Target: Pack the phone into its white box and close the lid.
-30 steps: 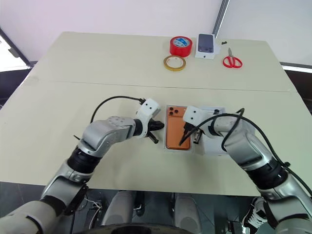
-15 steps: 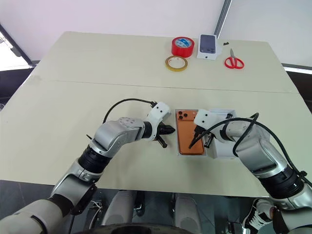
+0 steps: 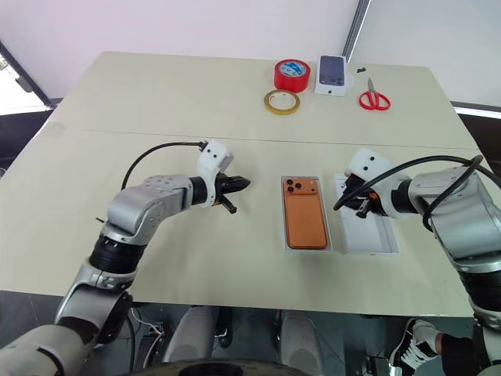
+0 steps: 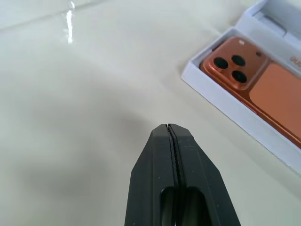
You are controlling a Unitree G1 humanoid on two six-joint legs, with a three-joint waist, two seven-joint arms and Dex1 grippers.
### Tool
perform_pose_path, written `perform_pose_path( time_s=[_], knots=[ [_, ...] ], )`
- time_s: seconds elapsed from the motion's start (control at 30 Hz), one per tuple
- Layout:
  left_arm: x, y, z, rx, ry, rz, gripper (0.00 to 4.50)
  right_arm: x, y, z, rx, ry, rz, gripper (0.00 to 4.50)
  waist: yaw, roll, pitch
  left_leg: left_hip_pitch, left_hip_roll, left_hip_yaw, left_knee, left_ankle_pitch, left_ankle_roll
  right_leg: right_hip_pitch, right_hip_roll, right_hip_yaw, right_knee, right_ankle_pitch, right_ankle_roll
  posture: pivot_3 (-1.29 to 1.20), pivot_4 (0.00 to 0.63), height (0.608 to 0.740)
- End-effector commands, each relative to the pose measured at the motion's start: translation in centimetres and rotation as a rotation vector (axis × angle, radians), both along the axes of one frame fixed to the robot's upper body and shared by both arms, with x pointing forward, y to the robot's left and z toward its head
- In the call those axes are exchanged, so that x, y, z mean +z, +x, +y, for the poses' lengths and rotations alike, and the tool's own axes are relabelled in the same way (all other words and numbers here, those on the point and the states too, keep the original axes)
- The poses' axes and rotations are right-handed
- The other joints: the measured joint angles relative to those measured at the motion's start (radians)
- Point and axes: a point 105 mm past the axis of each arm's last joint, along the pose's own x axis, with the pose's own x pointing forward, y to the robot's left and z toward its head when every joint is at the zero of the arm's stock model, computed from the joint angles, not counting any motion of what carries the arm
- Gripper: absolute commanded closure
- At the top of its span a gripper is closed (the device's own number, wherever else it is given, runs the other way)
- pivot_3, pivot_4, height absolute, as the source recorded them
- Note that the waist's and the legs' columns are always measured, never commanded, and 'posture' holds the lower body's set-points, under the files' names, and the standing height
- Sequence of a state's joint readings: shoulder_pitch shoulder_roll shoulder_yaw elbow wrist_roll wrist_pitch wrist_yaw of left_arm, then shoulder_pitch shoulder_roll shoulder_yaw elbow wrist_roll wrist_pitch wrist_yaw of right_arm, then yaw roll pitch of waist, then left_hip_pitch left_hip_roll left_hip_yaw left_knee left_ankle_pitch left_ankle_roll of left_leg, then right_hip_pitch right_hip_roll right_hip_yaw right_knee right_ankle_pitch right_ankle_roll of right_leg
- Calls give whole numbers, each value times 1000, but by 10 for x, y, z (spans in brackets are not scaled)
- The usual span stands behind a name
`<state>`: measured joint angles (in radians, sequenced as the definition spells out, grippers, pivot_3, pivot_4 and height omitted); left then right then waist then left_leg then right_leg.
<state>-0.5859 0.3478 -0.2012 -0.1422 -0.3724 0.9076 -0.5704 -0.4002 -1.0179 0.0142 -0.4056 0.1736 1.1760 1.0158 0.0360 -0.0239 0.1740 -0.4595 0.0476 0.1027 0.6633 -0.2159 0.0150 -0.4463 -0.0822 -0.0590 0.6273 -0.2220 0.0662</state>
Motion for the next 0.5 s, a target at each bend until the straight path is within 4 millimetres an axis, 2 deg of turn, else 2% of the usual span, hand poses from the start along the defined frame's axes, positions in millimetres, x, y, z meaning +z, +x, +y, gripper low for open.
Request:
perform_pose_path(
  time_s=[0.03,0.13,0.23,0.5],
  knots=[
    [24,-21,2,-157,-41,-150,4500,5,-2,2,-131,87,25,1160,0,0,0,0,0,0,0,0,0,0,0,0,0,0,0,0,150,740],
    [16,-41,11,-268,-9,-144,4500,-1,-3,2,-243,135,77,1160,-4,1,0,0,1,0,0,0,0,0,0,0,1,0,0,0,150,740],
    [4,-53,22,-329,74,-151,4500,-5,4,-7,-368,177,84,1160,-8,2,-1,0,1,0,0,0,0,-1,0,0,1,0,-1,0,150,740],
    [7,-74,17,-407,40,-157,4500,-22,4,-2,-398,169,111,1160,-2,3,-1,-1,0,1,0,0,0,-1,-1,0,0,0,0,0,150,740]
  ],
)
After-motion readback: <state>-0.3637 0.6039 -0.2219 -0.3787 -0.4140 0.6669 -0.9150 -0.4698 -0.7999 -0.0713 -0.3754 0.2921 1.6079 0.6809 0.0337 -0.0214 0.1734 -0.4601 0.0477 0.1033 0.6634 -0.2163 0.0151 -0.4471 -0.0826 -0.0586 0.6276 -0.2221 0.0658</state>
